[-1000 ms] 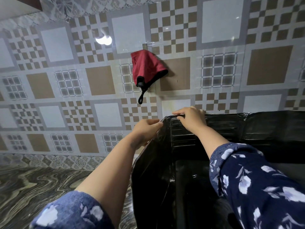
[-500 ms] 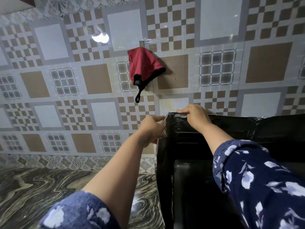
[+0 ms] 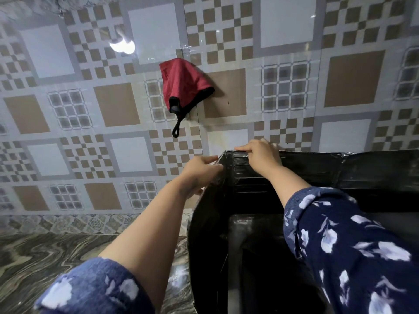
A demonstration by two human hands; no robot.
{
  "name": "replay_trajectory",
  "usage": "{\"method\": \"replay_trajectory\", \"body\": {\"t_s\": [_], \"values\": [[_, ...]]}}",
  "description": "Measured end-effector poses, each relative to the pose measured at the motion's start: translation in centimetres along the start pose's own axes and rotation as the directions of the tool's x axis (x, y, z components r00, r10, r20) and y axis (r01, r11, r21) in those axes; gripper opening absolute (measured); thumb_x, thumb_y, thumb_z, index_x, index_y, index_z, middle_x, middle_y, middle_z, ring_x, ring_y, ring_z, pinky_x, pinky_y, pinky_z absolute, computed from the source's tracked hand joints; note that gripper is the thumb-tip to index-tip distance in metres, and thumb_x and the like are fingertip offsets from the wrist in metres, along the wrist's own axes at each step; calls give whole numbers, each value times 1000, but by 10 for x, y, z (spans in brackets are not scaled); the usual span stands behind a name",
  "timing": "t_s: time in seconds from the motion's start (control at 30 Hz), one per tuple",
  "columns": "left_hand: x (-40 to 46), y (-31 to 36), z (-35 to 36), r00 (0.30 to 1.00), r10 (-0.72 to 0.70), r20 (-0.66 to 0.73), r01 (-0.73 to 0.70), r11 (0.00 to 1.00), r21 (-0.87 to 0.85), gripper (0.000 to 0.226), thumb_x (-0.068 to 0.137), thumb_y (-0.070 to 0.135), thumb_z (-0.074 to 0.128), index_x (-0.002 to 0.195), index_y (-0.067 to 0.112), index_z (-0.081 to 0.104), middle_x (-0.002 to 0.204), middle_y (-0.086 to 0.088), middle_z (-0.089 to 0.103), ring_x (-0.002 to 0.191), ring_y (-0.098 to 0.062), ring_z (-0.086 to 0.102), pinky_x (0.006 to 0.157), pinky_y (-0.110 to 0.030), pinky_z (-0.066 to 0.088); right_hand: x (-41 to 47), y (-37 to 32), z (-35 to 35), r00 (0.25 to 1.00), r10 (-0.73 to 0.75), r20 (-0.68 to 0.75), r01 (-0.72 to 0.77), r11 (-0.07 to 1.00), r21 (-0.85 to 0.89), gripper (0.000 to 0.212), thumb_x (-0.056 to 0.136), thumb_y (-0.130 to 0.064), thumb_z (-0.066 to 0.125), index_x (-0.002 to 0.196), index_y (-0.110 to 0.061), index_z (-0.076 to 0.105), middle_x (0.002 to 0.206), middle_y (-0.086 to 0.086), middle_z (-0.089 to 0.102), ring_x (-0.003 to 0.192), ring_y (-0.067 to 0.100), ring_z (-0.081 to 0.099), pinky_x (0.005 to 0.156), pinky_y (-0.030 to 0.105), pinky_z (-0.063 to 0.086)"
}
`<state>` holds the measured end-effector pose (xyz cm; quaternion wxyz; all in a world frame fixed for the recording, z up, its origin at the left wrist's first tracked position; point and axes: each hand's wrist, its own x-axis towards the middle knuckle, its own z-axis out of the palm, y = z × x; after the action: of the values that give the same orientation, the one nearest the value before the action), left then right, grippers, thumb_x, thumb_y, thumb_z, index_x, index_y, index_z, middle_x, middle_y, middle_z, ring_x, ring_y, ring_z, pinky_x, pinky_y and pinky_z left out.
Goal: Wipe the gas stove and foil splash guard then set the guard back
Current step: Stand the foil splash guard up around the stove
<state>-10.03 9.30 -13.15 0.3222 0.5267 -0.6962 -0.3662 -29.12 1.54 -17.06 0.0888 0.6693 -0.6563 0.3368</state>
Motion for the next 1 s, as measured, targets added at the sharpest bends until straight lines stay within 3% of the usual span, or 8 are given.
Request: {"method": "replay_trajectory", "body": {"t_s": [0.07,0.17,0.33,0.43,0.5,0.73,0.9,1.0], "values": [[1,-3,-2,999,29,-15,-28,999,22,49,93,20,55,141,18,45,109,5,59,66,4,48,50,-6,42,0,-1,2,1000,-4,-8,4,1000,-4,48,96,-4,41,120,-40,63,116,-2,65,111,25,48,95,40,32],[3,-7,-7,999,39,-31,-37,998,57,51,91,26,58,140,18,46,134,-3,55,70,6,48,79,-19,40,0,-1,1,1000,-10,-15,10,1000,18,40,97,-11,47,121,-39,63,116,-3,66,112,24,48,96,39,32],[4,-6,-13,999,34,1,-34,994,107,53,91,29,58,140,15,45,126,-4,59,89,-8,56,91,-26,38,1,-4,-2,1000,-18,-24,19,1000,24,38,96,-12,50,122,-37,63,119,-1,65,116,24,47,97,40,31],[4,-6,-15,999,26,18,-28,988,150,53,91,30,59,141,16,45,143,-6,47,122,-22,50,100,-31,36,1,-4,-3,1000,-14,-18,15,1000,22,37,96,-13,51,121,-37,63,120,-1,65,116,23,46,96,39,31],[4,-5,-16,999,25,21,-28,985,169,53,91,31,59,141,17,45,145,-6,45,124,-22,48,98,-30,35,1,-4,-2,1000,-15,-17,15,1000,20,37,95,-13,52,121,-38,63,121,-1,64,117,23,46,97,40,31],[5,0,-15,1000,19,15,-22,973,231,54,89,25,61,140,21,46,122,-10,63,75,-11,61,85,-29,48,-1,-5,-4,1000,-18,2,18,1000,18,35,95,-15,53,120,-37,64,123,-2,64,118,23,47,98,41,31],[5,2,-20,1000,28,4,-28,943,333,50,88,15,59,137,24,50,119,-11,66,90,-21,65,89,-36,53,-2,-1,-5,999,50,3,-50,996,75,35,97,-14,48,112,-38,68,123,-2,66,115,26,55,98,42,40],[0,3,-25,1000,18,5,-18,942,336,53,87,9,60,137,24,50,111,-9,68,74,-16,63,66,-27,53,-4,-10,-1,998,70,9,-71,987,144,35,97,-12,47,110,-35,70,125,-1,66,117,27,56,103,43,39]]}}
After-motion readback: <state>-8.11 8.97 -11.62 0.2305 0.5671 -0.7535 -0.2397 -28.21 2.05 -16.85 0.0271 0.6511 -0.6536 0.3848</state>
